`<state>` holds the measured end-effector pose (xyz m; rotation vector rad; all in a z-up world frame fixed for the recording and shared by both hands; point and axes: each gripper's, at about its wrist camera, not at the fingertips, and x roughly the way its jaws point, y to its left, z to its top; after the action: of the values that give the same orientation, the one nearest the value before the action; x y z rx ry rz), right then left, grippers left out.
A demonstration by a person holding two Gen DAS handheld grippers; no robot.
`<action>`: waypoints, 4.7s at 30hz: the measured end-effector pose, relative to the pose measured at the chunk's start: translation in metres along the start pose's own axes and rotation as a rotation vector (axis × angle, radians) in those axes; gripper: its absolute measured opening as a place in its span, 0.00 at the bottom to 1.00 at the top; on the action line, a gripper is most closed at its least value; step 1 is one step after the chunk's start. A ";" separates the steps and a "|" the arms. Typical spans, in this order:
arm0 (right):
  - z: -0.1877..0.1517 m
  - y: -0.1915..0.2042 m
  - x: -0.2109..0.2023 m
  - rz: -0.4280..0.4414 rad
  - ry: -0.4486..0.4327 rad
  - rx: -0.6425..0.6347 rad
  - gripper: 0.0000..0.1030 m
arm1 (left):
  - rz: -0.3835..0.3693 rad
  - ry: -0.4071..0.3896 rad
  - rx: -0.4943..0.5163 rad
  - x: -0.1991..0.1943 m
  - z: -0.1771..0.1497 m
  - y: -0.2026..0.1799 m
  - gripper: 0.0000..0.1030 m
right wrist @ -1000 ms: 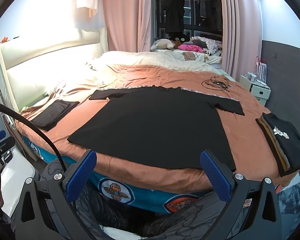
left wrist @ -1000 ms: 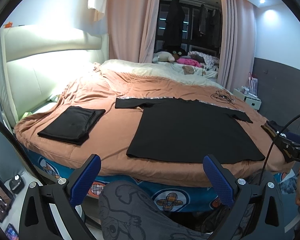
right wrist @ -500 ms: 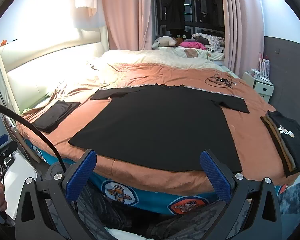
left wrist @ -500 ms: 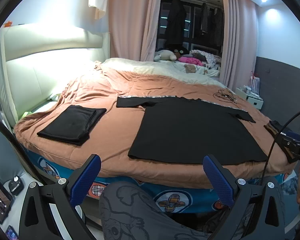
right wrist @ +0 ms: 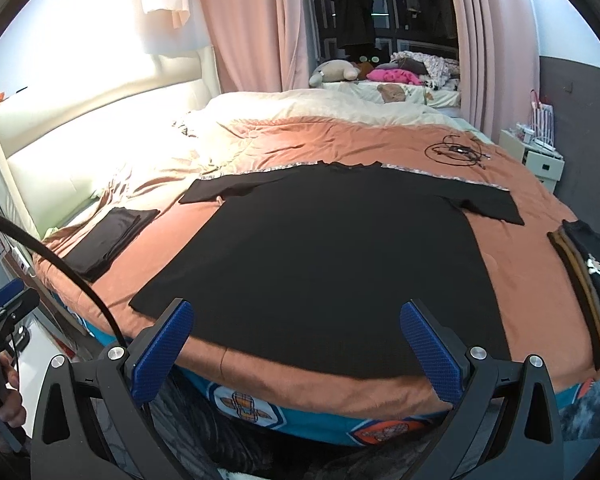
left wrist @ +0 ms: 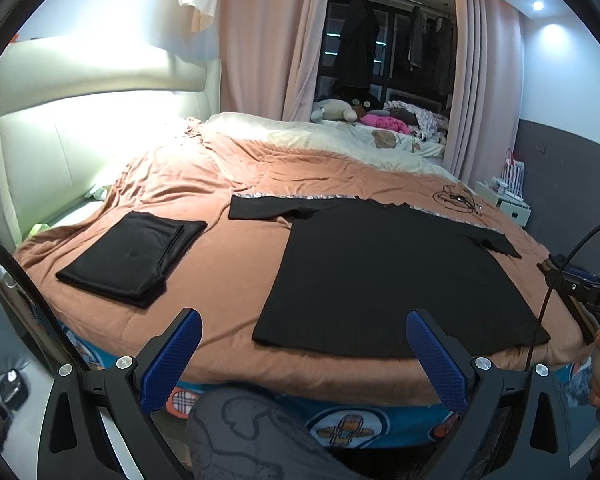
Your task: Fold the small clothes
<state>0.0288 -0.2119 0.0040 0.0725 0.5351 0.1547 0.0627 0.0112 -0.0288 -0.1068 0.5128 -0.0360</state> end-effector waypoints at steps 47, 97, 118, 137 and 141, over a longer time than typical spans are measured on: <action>0.153 -0.004 0.281 0.100 0.140 0.084 0.94 | 0.071 0.227 -0.112 0.278 0.154 0.116 0.97; 0.203 0.048 0.618 0.401 0.489 0.299 0.17 | 0.022 0.407 -0.119 0.522 0.263 0.143 0.03; 0.230 -0.055 0.480 0.298 0.309 0.347 0.61 | -0.223 0.367 0.069 0.498 0.314 -0.023 0.03; 0.208 -0.087 0.440 0.175 0.345 0.353 0.75 | -0.377 0.437 0.199 0.495 0.275 -0.089 0.70; 0.211 -0.072 0.457 0.136 0.355 0.285 0.75 | -0.287 0.455 0.174 0.498 0.266 -0.052 0.70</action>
<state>0.5344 -0.2135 -0.0523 0.3642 0.9056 0.2251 0.6267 -0.0458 -0.0361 0.0005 0.9428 -0.3916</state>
